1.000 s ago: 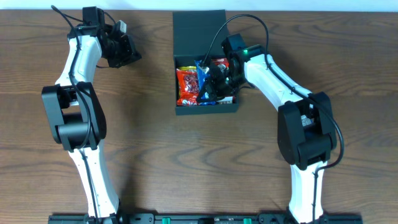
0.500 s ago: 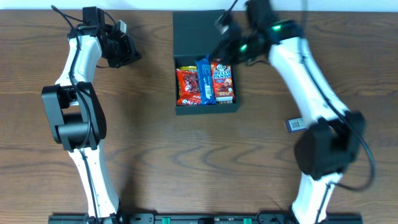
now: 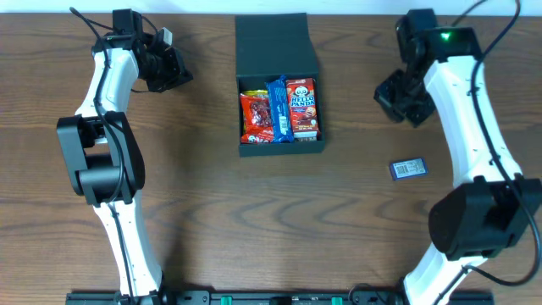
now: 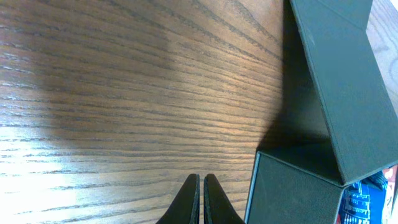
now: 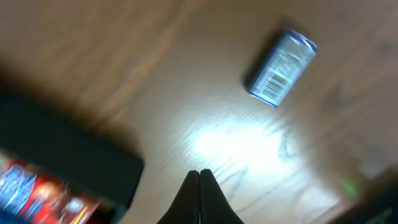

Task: Pack container
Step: 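Move the right gripper to the small blue Eclipse mints tin, then grasp the Eclipse mints tin with the right gripper and lift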

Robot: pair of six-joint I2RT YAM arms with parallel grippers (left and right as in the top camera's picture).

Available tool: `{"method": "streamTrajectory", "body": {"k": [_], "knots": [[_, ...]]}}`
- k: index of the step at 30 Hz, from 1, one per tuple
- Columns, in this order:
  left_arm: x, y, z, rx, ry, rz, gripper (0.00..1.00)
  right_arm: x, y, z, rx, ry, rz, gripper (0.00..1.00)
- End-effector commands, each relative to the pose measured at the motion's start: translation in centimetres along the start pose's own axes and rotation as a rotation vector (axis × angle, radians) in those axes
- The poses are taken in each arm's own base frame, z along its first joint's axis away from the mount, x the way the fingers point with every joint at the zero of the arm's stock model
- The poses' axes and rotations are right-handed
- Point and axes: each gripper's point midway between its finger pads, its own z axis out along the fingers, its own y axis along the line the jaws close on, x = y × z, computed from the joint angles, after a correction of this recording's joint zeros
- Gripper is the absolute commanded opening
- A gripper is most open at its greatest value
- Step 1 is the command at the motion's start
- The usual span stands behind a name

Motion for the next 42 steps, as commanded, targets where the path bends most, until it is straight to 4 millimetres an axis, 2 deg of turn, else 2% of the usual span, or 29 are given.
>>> {"method": "streamTrajectory", "body": {"k": [1,3,5,7,9,13,18,22,25,28,33,39,42], "knots": [[-0.5,-1.1,-1.6,0.01,-0.029,0.04,0.06,0.0,-1.9,2.3,0.105,-0.032,0.164,0.01],[-0.5,-1.1,-1.6,0.01,-0.029,0.04,0.06,0.2,-2.9,4.1,0.147,-0.035,0.164,0.04],[-0.5,-1.1,-1.6,0.01,-0.029,0.04,0.06,0.7,-4.0,6.0,0.187,-0.022,0.165,0.31],[-0.5,-1.0,-1.6,0.01,-0.029,0.039,0.06,1.1,-4.8,7.3,0.208,-0.005,0.17,0.5],[-0.5,-1.1,-1.6,0.01,-0.029,0.04,0.06,1.4,-5.7,8.6,0.227,0.011,0.195,0.65],[-0.5,-1.1,-1.6,0.01,-0.029,0.04,0.06,1.8,-7.4,11.1,0.23,0.084,0.261,0.67],[-0.5,-1.0,-1.6,0.009,-0.029,0.04,0.06,0.8,-8.7,12.2,0.226,0.097,0.251,0.65],[-0.6,-1.0,-1.6,0.007,-0.033,0.042,0.06,-1.2,-6.7,12.8,0.116,0.047,0.132,0.66],[-0.6,-1.0,-1.6,0.007,-0.033,0.042,0.06,-1.9,-5.8,13.2,0.076,0.022,0.096,0.7],[-0.6,-1.0,-1.6,0.008,-0.033,0.042,0.06,-1.7,-5.9,13.6,0.064,0.038,0.105,0.71],[-0.6,-1.0,-1.6,0.008,-0.033,0.042,0.06,-0.6,-7.2,14.7,0.066,0.11,0.149,0.73],[-0.6,-1.0,-1.6,0.007,-0.033,0.042,0.06,-0.7,-7.8,15.2,0.068,0.116,0.167,0.76],[-0.6,-1.0,-1.6,0.007,-0.033,0.042,0.06,-0.8,-7.8,15.4,0.062,0.112,0.168,0.73]]}}
